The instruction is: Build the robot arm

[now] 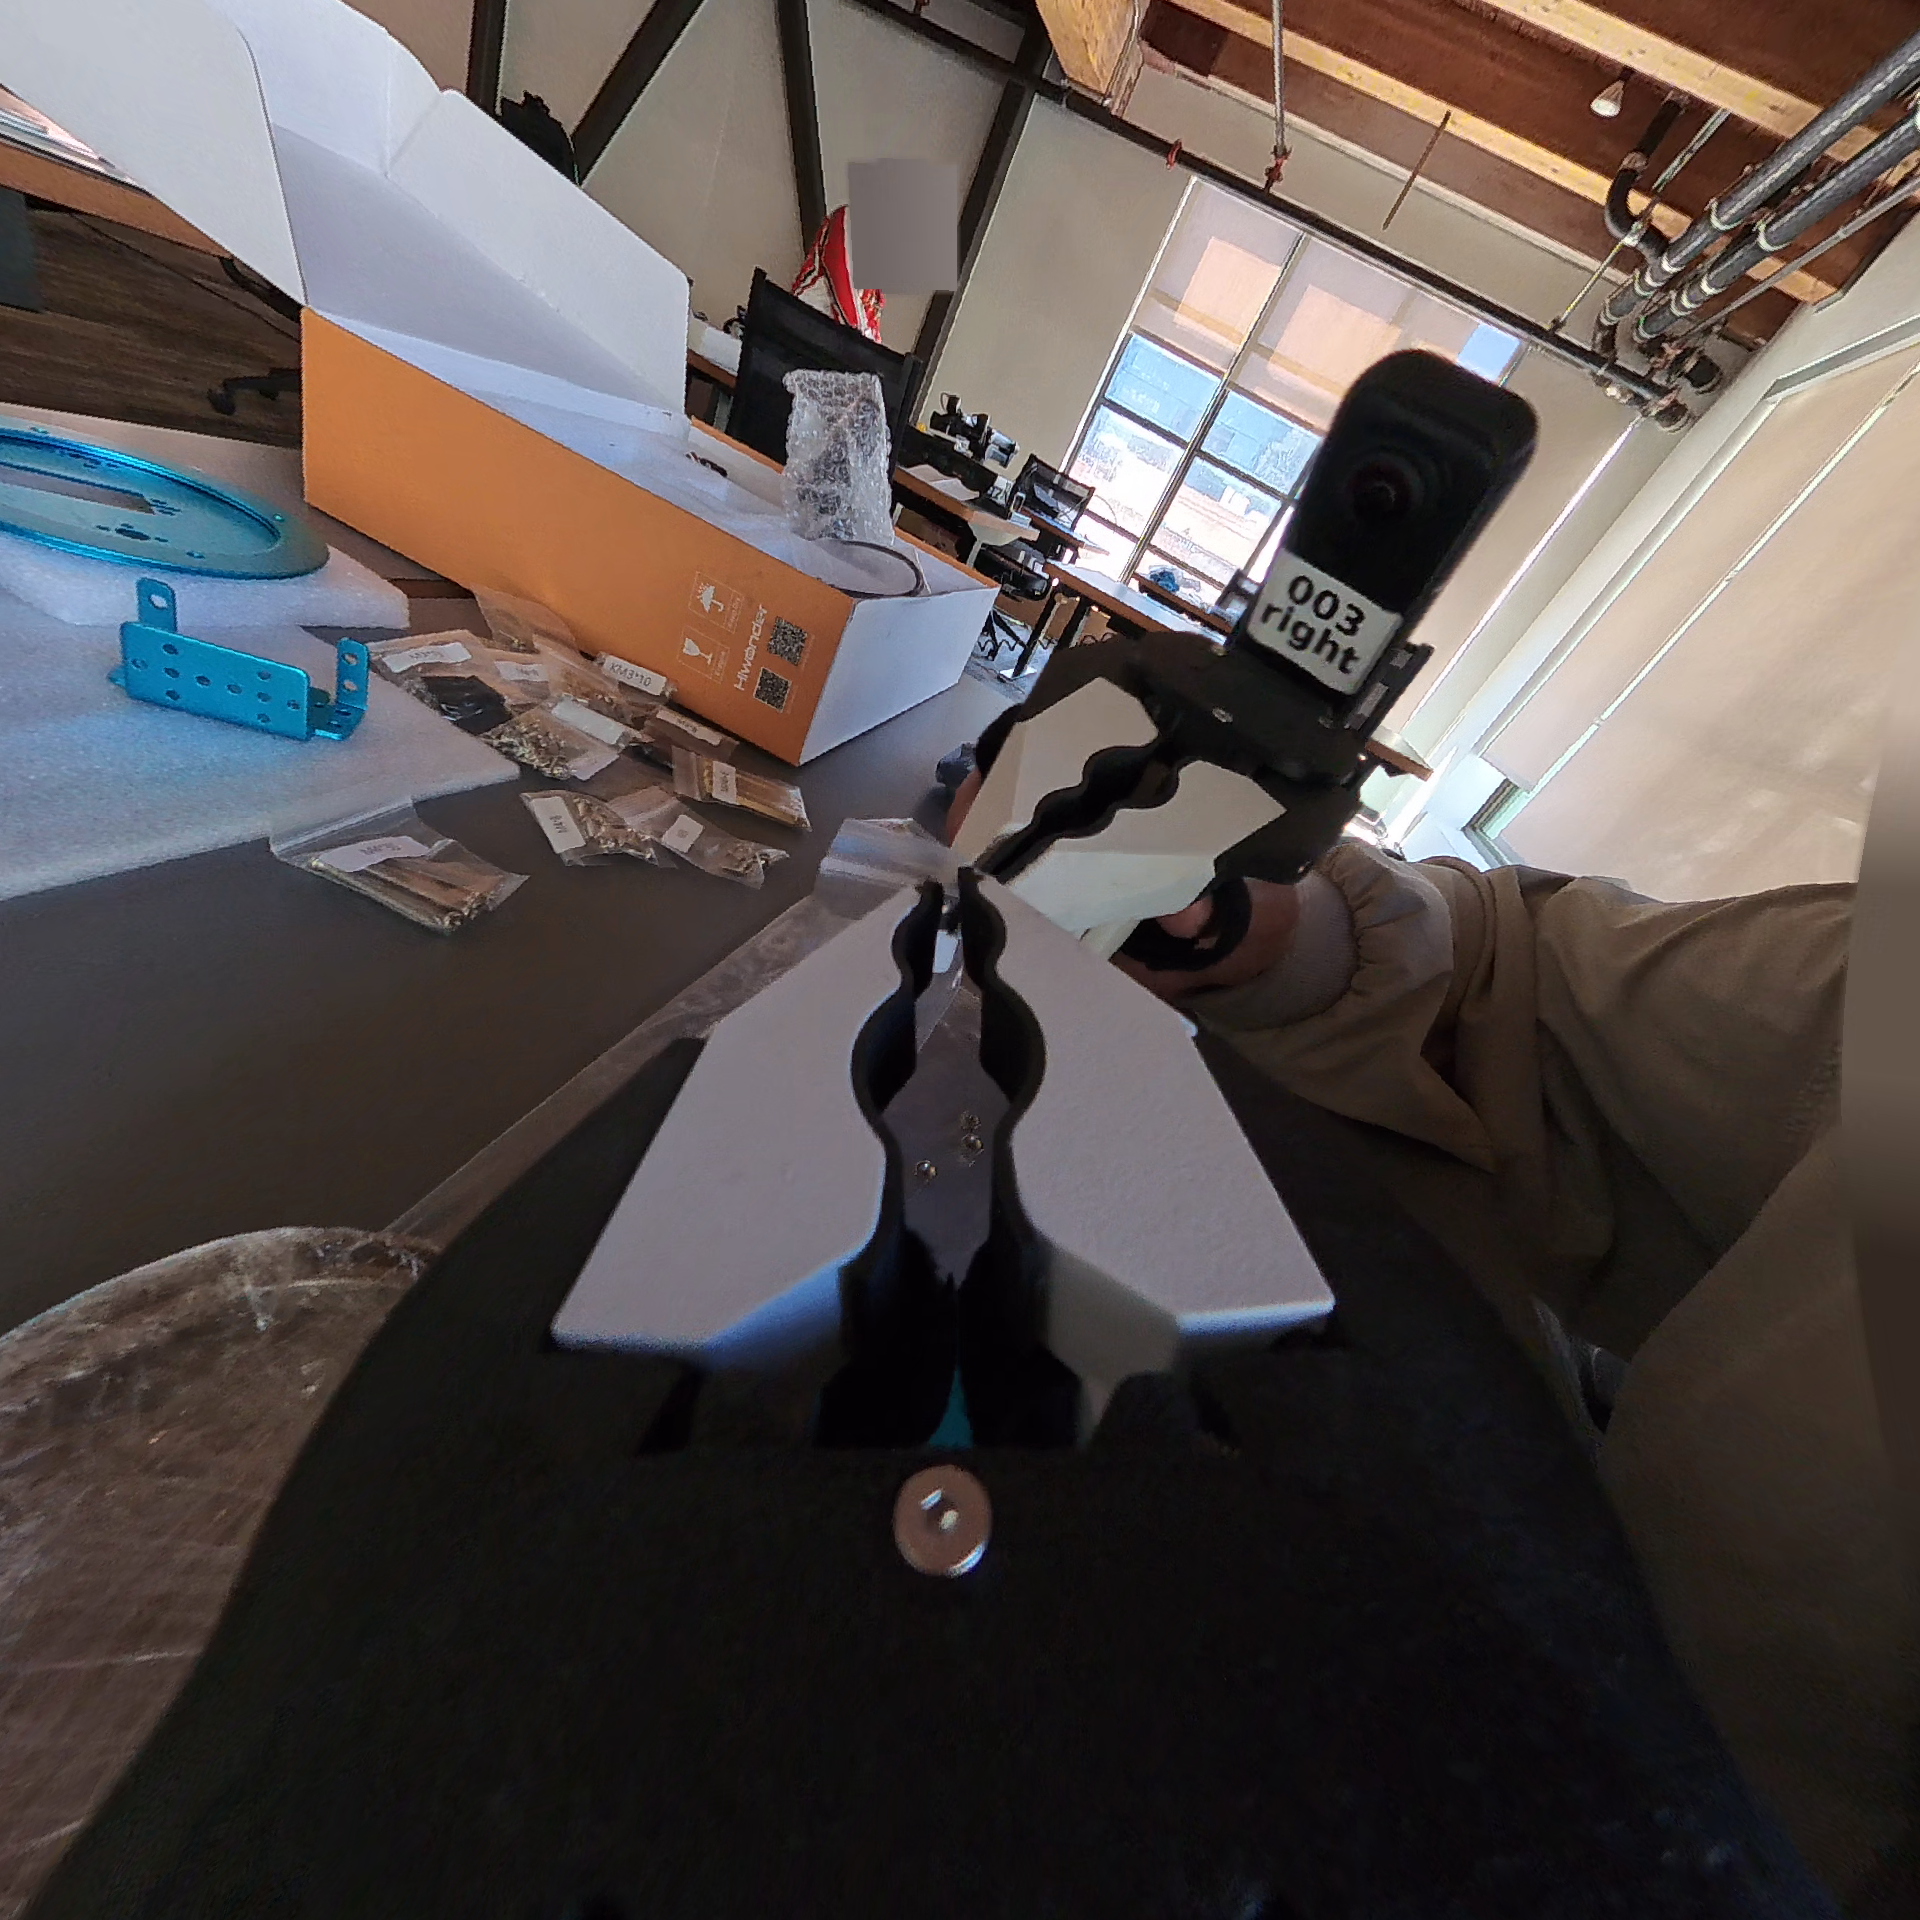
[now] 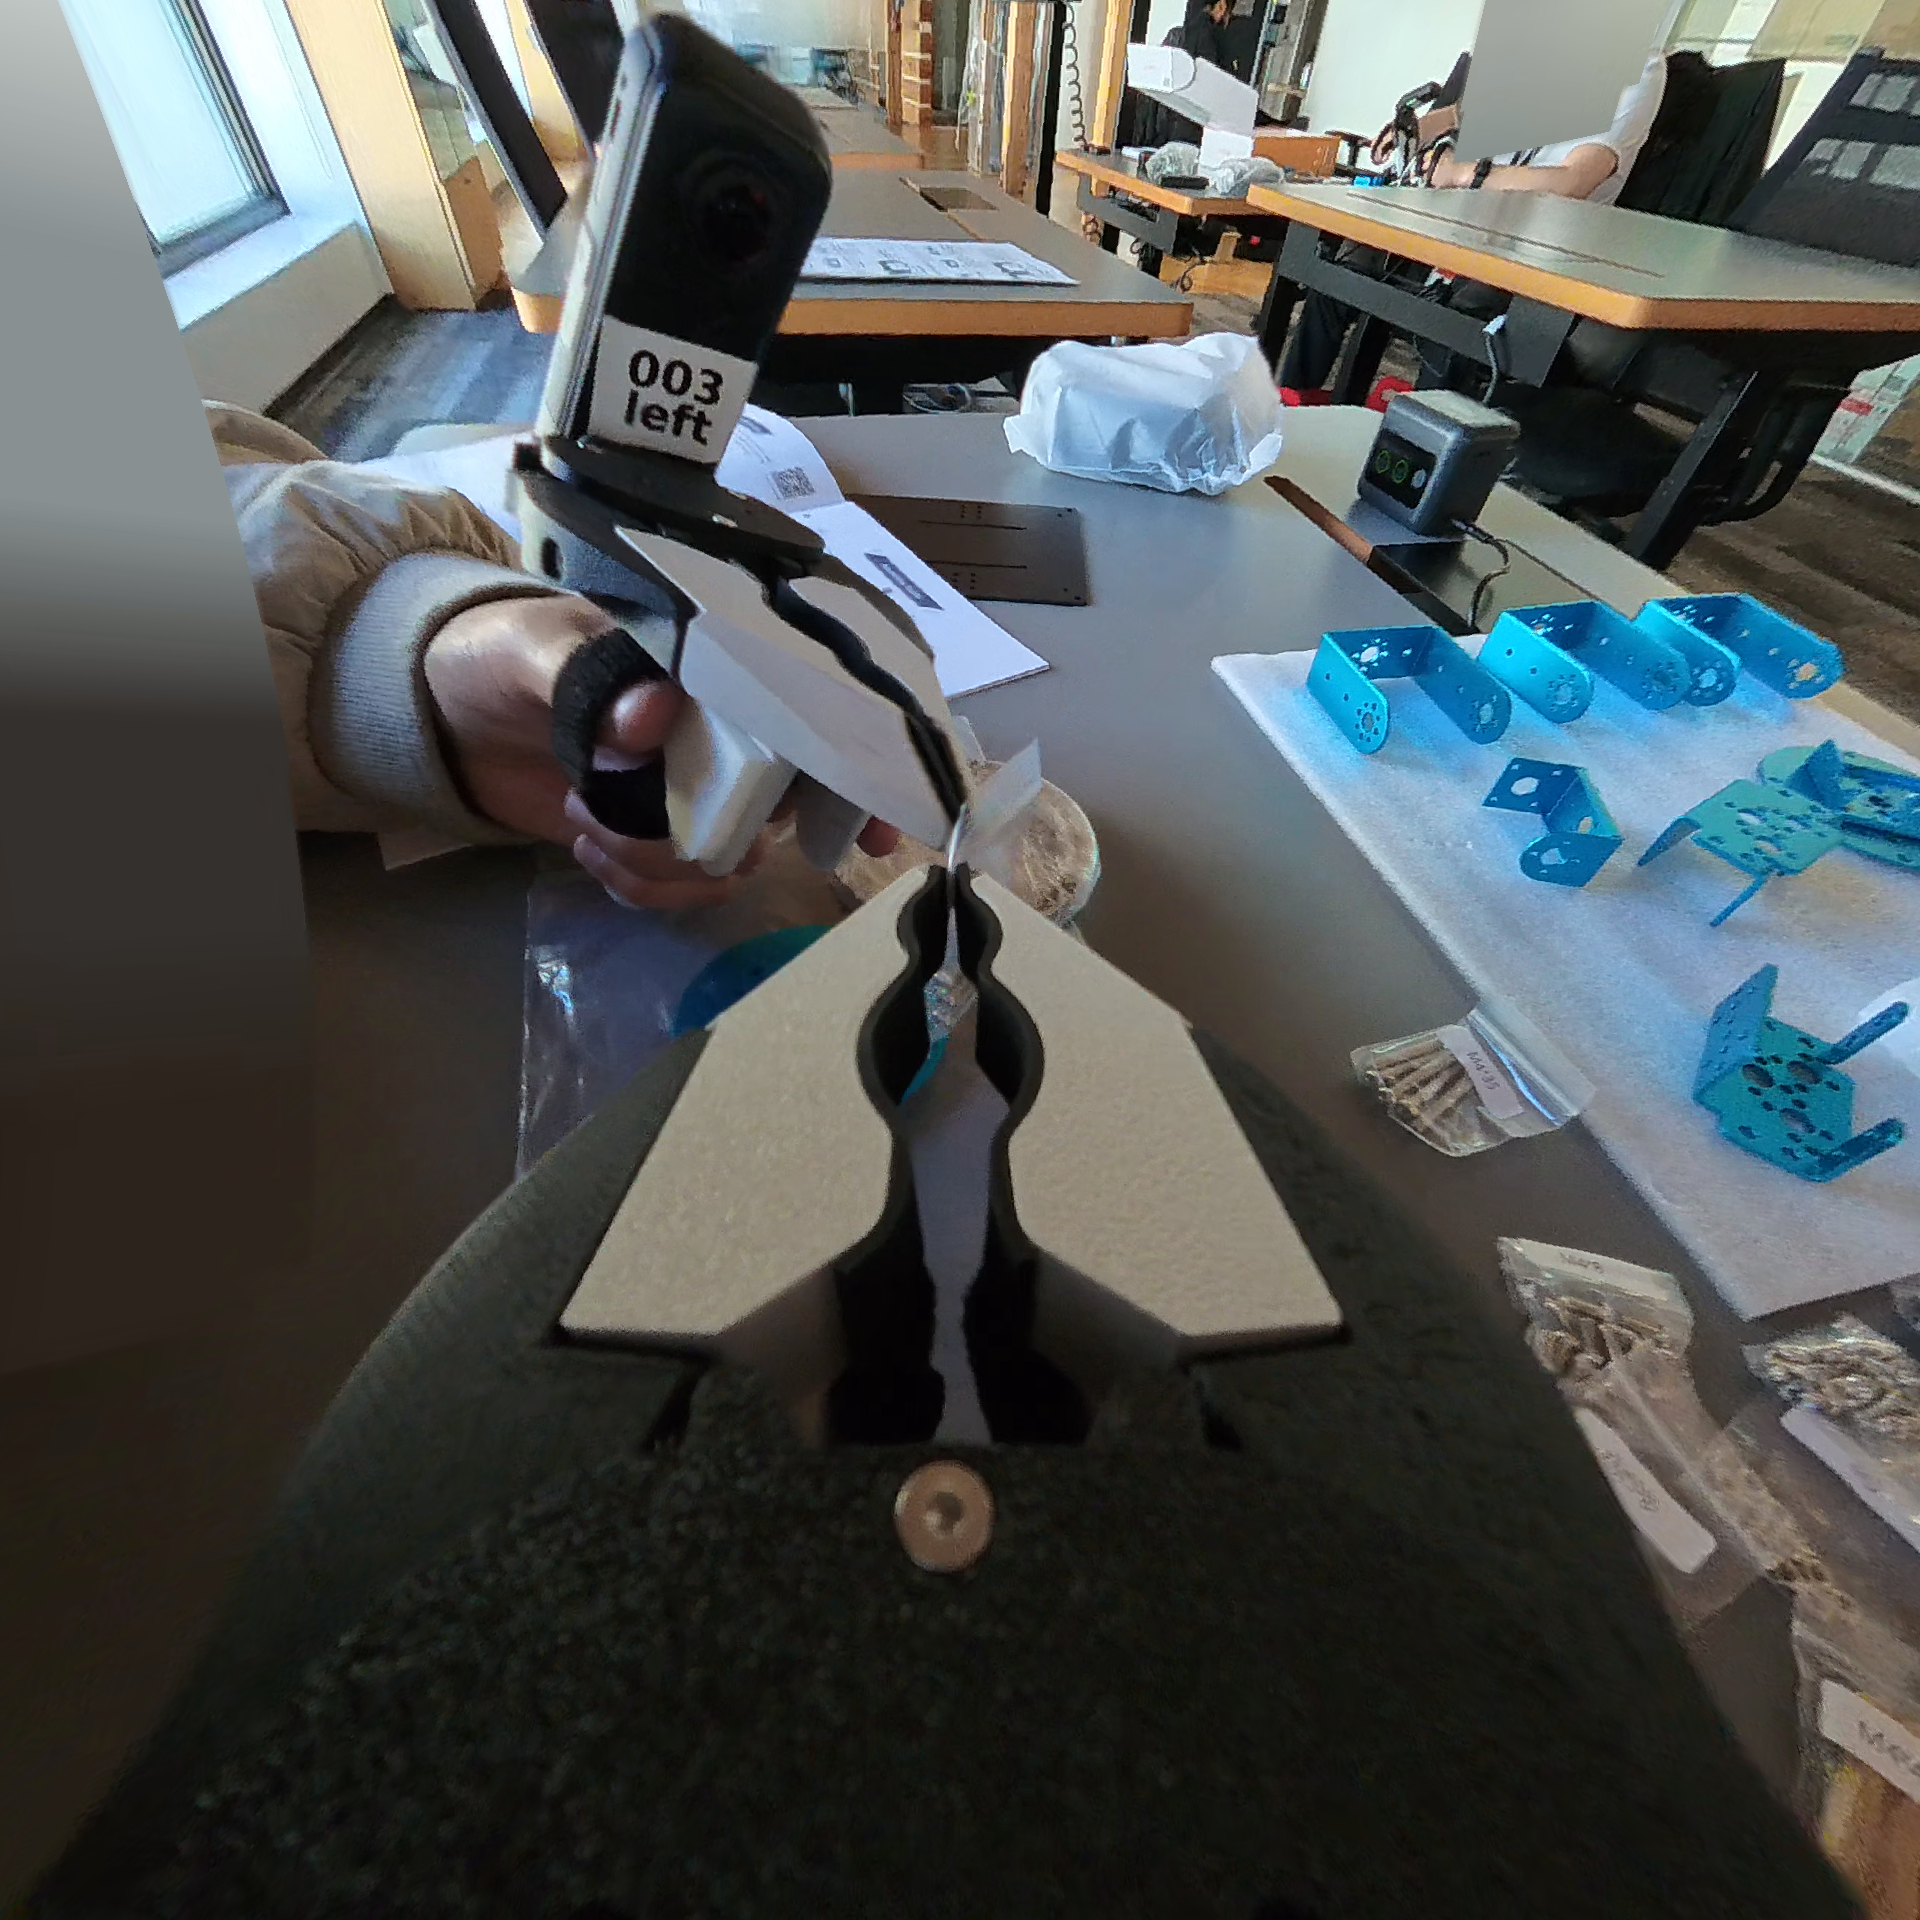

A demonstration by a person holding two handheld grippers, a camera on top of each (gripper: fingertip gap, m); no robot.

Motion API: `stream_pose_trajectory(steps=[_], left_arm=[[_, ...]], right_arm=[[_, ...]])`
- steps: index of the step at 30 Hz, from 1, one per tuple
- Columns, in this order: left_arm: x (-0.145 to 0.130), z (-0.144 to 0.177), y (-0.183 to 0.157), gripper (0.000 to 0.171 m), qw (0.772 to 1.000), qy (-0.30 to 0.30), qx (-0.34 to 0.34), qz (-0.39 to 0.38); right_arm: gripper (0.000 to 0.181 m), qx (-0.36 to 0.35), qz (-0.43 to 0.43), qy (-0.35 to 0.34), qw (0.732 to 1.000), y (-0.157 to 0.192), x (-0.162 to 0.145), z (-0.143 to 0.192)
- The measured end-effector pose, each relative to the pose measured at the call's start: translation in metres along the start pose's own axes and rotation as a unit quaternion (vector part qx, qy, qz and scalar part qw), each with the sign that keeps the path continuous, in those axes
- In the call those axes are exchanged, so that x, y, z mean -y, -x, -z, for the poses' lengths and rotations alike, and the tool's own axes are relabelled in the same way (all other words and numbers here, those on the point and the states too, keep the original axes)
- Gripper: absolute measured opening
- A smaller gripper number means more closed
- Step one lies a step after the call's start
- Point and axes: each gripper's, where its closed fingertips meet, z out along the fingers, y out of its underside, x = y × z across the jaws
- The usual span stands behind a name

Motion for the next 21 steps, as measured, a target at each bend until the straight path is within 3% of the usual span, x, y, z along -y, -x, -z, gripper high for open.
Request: stream_pose_trajectory(steps=[6, 10, 13, 16, 21], left_arm=[[-0.003, 0.0, 0.004, 0.004, 0.999, 0.019, 0.02, -0.031], [0.005, 0.006, 0.019, 0.007, 0.991, 0.023, 0.081, -0.105], [0.008, 0.006, 0.012, 0.022, 0.99, 0.019, 0.061, -0.127], [0.009, 0.005, 0.0, 0.018, 0.996, 0.004, 0.012, -0.086], [0.013, 0.007, -0.015, 0.016, 0.998, -0.015, -0.068, -0.007]], right_arm=[[0.0, -0.02, 0.035, 0.016, 0.999, -0.001, -0.004, -0.001], [0.0, 0.028, -0.042, -0.001, 0.999, -0.002, 0.001, 0.004], [0.0, 0.132, -0.141, -0.036, 0.981, 0.01, 0.011, 0.011], [0.0, 0.217, -0.207, -0.058, 0.952, 0.019, 0.019, 0.02], [0.0, 0.293, -0.275, -0.066, 0.913, 0.025, 0.025, 0.027]])
